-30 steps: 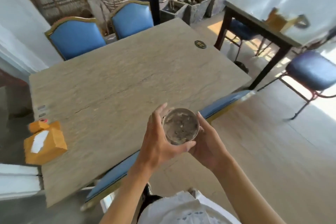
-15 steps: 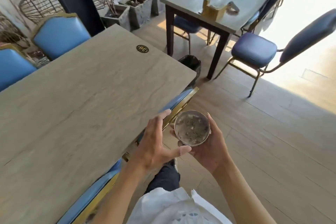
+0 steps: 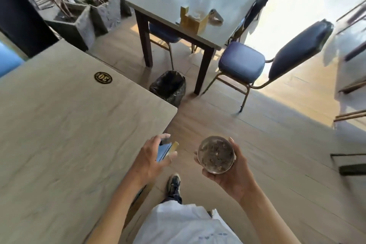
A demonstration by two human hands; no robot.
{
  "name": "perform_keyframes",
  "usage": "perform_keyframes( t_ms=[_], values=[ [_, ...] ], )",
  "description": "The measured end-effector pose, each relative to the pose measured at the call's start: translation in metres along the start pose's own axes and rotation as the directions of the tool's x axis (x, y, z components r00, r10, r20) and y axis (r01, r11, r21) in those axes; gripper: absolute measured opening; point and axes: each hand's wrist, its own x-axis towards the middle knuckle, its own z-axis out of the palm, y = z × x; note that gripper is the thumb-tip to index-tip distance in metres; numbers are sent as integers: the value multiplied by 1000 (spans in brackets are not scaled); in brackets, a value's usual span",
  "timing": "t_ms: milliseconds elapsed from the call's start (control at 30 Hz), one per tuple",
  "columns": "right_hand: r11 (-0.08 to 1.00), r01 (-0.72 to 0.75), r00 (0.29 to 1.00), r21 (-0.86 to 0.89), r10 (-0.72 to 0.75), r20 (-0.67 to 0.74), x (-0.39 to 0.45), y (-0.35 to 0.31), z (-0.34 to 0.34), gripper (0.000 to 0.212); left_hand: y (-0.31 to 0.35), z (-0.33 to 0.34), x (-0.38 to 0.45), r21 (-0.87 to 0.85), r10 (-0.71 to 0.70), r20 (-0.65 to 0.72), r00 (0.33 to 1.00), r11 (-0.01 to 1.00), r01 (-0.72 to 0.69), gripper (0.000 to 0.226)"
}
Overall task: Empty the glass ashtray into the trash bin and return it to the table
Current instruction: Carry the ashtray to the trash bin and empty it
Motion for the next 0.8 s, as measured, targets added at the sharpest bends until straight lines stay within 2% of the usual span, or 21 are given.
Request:
perform_keyframes(
  t_ms=[133,233,467,800],
  values=[
    [999,-12,1000,53,11,4,32,-46,-1,82,10,5,69,63,29,97,995,997,-36,62],
    [997,0,1000,81,1,-13,59,-81,-2,80,19,10,115,111,34,140,990,993,-50,57],
    [996,-53,999,71,52,17,130,-180,-13,79,28,38,215,134,-63,111,992,990,48,52],
    [983,-176,983,-53,178,46,243,-328,-17,85,72,75,331,47,-236,-9,972,971,236,45]
  ],
)
